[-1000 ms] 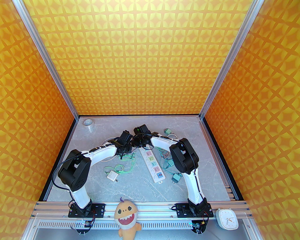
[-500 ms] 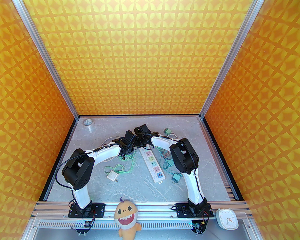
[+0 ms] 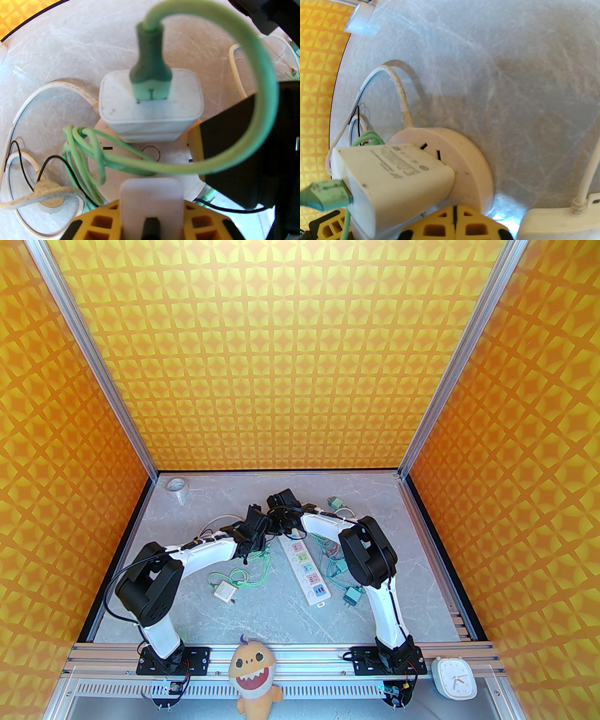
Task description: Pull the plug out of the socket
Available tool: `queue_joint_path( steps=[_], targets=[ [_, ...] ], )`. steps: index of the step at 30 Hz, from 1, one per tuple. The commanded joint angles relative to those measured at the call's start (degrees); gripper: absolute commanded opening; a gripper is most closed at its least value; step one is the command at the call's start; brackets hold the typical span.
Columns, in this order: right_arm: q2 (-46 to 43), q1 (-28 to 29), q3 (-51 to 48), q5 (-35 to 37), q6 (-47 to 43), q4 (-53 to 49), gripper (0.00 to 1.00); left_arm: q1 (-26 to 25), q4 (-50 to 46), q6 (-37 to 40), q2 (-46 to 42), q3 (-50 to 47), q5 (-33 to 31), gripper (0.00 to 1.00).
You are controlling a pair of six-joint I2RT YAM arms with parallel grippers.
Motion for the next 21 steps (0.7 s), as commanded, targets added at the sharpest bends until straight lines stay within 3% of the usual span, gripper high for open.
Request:
queue_joint_path(
  steps=[1,11,15,21],
  targets=[
    [4.5,0.4,-0.9,3.6,-0.5,-3.9,0.00,-1.9,-3.1,0.2,-0.1,4.5,2.6,0.12],
    [4.8,0.8,-0.2,4.4,-1.0,-4.9,0.00,1.2,-15.5,-0.1,8.6,18.3,4.3,0.08],
    [3.3,0.7,-1.3,0.9,0.1,-2.9,0.00,1.3,-11.4,-0.5,7.6,14.9,5.6,0.09],
    [-2.0,0.4,-7.3,-8.4,6.6,7.9,0.00,1.2,-5.3,-1.6,5.0,8.7,6.4,0.09]
  ],
)
